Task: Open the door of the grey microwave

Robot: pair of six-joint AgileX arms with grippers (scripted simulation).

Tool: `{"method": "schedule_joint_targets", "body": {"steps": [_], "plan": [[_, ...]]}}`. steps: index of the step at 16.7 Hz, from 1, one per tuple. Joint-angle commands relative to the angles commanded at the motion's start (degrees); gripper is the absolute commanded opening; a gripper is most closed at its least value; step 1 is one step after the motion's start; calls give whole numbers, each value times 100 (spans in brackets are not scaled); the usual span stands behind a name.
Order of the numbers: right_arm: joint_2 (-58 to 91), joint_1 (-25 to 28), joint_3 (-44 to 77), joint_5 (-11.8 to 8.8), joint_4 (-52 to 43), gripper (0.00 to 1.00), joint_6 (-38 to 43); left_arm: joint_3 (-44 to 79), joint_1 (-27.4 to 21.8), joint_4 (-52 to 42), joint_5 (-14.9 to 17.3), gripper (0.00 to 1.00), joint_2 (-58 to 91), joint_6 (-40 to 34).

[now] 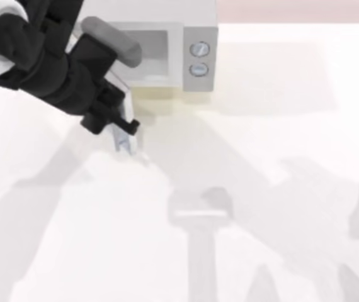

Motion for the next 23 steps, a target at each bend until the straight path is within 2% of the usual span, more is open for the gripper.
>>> {"method": "schedule_joint_targets", "body": {"steps": [8, 16, 23], "plan": [[0, 0, 0, 0, 0, 100, 0, -16, -12, -5, 37, 0, 11, 4], [0, 0, 0, 0, 0, 100, 0, -162, 428, -263, 521, 0, -163, 1021], [0, 0, 0, 0, 0, 100, 0, -163, 453, -268, 551, 0, -184, 1078]]}}
